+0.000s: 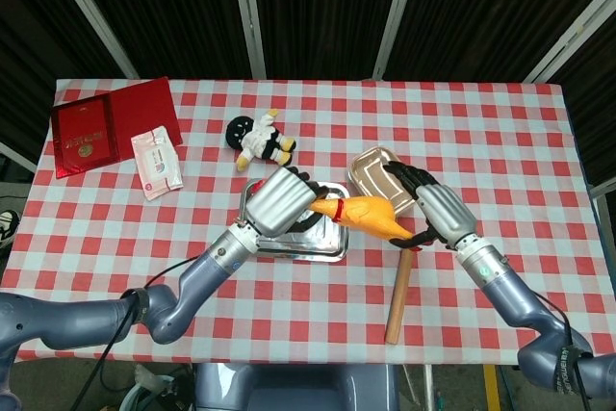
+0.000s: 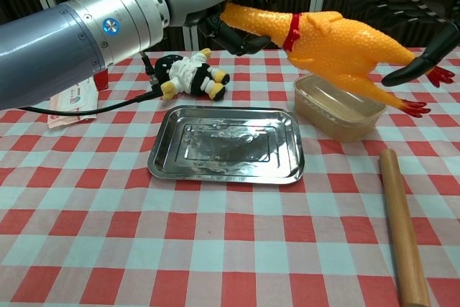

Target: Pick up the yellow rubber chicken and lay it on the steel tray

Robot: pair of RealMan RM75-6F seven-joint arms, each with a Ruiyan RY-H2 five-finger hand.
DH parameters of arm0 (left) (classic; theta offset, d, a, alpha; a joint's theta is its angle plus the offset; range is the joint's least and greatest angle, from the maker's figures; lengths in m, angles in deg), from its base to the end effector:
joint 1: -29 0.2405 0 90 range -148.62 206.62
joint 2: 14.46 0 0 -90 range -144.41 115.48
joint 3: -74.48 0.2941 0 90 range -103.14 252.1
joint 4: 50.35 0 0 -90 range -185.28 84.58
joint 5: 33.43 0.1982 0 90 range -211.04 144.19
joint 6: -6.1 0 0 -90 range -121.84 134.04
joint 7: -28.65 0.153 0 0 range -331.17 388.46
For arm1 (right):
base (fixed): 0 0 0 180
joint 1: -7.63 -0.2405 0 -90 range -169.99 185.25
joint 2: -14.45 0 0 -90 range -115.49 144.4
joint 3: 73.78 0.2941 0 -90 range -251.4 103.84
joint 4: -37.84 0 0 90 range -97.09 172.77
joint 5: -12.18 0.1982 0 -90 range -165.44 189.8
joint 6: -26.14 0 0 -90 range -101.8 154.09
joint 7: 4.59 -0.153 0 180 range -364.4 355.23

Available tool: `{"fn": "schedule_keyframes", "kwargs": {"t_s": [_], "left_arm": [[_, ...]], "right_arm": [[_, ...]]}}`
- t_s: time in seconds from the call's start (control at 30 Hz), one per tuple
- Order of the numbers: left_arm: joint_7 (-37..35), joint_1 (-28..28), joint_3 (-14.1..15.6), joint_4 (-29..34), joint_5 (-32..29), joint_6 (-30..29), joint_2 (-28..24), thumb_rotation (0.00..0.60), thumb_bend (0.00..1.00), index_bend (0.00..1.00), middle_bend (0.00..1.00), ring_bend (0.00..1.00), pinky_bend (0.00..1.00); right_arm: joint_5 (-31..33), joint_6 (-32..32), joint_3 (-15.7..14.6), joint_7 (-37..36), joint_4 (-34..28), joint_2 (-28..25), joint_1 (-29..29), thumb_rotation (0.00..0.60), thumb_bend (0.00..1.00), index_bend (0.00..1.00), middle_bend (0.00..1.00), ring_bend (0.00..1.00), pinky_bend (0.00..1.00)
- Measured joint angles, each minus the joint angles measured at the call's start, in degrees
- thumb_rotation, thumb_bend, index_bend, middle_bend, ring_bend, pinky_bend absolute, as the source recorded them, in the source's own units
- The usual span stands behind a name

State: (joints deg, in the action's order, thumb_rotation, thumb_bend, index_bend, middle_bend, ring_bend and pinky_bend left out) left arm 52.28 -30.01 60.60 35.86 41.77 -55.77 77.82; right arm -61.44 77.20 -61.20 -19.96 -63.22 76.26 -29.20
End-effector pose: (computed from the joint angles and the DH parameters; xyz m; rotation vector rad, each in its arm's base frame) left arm -0.0099 0.3871 -0.0015 -2.0107 -0.4331 -1.3308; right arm -0.1851 -0.3582 0.1362 1.7412 -1.3026 1.1812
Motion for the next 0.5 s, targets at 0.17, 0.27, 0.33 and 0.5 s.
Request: {"fn": "schedule_keyframes", "kwargs": {"t_s": [0.17,0.27,0.33,0.5], "left_arm": [[-3.1,1.2,1.1,-1.4,1.8,-0.8,-0.1,0.600,0.60,0.63,0.66,0.59,0.64],[-6.3,2.3,2.2,-2.8,3.8,-1.9,0.1,0.600,0.59,0.63,0.66,0.59,0.64],[-8.6,3.2,3.2,-4.2,5.4,-3.0,0.4,0.600,0.59,0.63,0.66,0.59,0.64],[-13.3,5.5,5.5,-8.2,7.8,-4.6,1.5,0.600,0.59,0.63,0.66,0.59,0.64]], "right_arm": [[-1.3,2.7,-0.5,0.8,0.5,-1.3,1.6,0.600,0.04,0.00,0.00,0.00,0.06],[-0.8,4.6,-0.7,1.9,0.8,-1.9,2.8,0.600,0.04,0.00,0.00,0.00,0.06],[-0.6,5.5,-0.7,2.0,1.0,-2.3,3.5,0.600,0.04,0.00,0.00,0.00,0.06],[-0.1,8.1,-0.7,3.5,1.9,-2.3,4.8,0.600,0.04,0.00,0.00,0.00,0.06]]}}
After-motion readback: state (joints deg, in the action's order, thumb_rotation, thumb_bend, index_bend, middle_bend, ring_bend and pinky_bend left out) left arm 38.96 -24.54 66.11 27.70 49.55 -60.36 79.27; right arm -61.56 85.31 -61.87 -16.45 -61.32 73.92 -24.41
